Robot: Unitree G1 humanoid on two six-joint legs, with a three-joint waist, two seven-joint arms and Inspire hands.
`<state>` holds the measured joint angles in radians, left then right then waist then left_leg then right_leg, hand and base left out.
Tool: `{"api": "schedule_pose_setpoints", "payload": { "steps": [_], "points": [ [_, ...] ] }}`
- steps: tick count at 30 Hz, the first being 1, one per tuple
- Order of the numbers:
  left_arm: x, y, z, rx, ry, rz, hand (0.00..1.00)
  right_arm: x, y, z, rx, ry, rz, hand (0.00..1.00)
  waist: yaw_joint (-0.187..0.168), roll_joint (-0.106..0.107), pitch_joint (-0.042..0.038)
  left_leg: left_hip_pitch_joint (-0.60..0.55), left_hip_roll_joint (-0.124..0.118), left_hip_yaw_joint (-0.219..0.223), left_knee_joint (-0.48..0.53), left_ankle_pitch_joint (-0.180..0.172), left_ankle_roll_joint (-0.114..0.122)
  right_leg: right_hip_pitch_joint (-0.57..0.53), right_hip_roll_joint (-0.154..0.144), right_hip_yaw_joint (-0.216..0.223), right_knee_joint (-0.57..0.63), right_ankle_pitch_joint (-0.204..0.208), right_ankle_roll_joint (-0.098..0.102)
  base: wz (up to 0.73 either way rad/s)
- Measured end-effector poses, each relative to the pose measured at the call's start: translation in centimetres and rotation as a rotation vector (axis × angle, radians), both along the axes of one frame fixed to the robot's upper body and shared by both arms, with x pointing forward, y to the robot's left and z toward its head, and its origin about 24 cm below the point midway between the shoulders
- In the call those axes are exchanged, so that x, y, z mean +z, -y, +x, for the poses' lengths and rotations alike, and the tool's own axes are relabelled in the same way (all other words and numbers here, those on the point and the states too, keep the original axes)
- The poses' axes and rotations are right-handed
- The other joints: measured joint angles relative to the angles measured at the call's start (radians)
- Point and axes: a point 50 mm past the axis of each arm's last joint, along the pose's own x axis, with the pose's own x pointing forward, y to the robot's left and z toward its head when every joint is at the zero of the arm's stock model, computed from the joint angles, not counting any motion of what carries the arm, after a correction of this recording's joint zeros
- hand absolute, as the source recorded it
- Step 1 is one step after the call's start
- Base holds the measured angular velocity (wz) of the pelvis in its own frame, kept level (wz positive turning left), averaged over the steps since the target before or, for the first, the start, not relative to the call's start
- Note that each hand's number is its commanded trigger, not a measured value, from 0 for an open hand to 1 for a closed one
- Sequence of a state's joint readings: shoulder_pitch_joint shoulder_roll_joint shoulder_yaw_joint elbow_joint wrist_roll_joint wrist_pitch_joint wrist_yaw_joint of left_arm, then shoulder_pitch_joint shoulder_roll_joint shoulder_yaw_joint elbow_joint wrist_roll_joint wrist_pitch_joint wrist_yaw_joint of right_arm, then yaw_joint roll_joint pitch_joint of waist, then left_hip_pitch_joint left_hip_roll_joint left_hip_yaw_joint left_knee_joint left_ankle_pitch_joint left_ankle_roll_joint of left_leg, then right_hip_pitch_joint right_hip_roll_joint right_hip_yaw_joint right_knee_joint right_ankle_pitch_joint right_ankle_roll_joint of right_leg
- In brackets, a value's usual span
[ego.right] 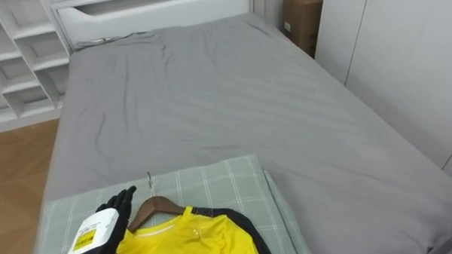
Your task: Hang clothes
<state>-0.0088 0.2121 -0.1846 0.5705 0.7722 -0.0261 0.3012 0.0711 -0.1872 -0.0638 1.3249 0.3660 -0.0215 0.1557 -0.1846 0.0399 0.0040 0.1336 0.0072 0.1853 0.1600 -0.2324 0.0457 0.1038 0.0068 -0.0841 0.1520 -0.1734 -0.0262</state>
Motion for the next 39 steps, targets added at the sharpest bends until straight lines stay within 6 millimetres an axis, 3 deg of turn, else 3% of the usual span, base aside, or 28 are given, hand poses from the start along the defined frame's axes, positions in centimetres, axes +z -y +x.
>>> {"api": "schedule_pose_setpoints", "payload": {
  "steps": [7, 15, 22, 39],
  "points": [
    [-1.2, -2.2, -1.0, 0.135, -0.062, -0.044, 0.0, 0.0, 0.1, -0.4, -0.007, -0.01, 0.0, 0.0, 0.001, 0.001, -0.0007, 0.002, 0.001, 0.003, -0.003, 0.0, 0.0, -0.01, 0.006, 0.003, 0.002, 0.0, 0.0, -0.01],
    [-0.7, -4.3, -1.1, 0.248, -0.021, -0.061, 0.0, 0.0, 0.1, -0.5, -0.002, -0.007, 0.011, 0.0, 0.003, -0.012, 0.0045, 0.002, 0.002, 0.01, -0.003, 0.0, 0.0, -0.018, 0.011, 0.027, 0.003, 0.0, 0.0, -0.06],
    [-1.6, -4.4, -1.8, 0.255, -0.06, -0.06, 0.0, 0.0, 0.2, -1.2, -0.016, -0.012, 0.025, 0.0, -0.001, -0.018, 0.0055, 0.002, 0.002, 0.01, -0.007, 0.0, 0.0, -0.018, 0.012, 0.029, 0.003, 0.0, 0.0, 0.0],
    [-1.8, -4.0, -1.8, 0.241, -0.073, -0.065, 0.0, 0.0, 0.2, -1.3, -0.014, -0.003, 0.047, 0.0, -0.003, -0.008, 0.0002, 0.001, 0.004, 0.025, -0.017, 0.0, 0.0, -0.025, 0.013, 0.03, 0.003, 0.001, -0.001, 0.0]
  ]
}}
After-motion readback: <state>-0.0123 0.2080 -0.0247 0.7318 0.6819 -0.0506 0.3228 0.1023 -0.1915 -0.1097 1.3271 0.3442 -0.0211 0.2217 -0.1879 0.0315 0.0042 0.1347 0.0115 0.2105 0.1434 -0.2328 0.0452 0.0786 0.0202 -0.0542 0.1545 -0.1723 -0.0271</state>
